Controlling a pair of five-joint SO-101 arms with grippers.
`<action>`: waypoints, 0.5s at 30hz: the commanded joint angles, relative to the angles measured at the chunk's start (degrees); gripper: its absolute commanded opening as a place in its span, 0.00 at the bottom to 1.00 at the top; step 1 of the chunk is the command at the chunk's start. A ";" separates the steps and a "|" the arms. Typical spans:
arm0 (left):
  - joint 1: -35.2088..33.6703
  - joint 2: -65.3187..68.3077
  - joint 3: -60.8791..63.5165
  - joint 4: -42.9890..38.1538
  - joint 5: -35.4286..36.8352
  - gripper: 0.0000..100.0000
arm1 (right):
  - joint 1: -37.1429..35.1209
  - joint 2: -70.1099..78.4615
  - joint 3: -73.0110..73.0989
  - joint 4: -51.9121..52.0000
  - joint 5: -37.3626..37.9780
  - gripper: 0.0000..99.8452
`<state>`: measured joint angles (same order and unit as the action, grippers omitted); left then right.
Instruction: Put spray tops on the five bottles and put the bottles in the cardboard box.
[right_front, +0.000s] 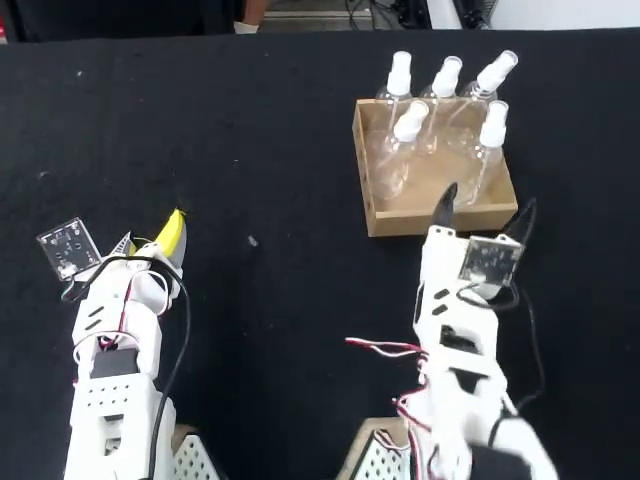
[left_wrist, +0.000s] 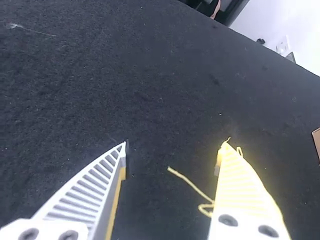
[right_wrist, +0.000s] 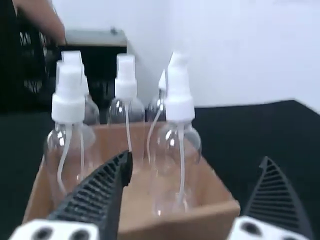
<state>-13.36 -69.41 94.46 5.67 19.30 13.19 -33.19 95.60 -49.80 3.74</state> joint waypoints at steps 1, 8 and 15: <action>-0.57 -0.79 -0.48 -0.70 -0.70 0.26 | -0.09 -13.23 0.31 24.44 0.18 0.17; -0.13 -0.79 -0.57 -1.05 -3.25 0.05 | -0.53 -36.79 1.10 60.13 0.26 0.12; 5.41 -0.79 -0.48 -0.70 -4.75 0.03 | -0.09 -58.33 1.54 95.56 0.26 0.15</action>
<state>-11.78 -69.41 94.46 5.67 15.60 13.10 -79.52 97.10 26.33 3.74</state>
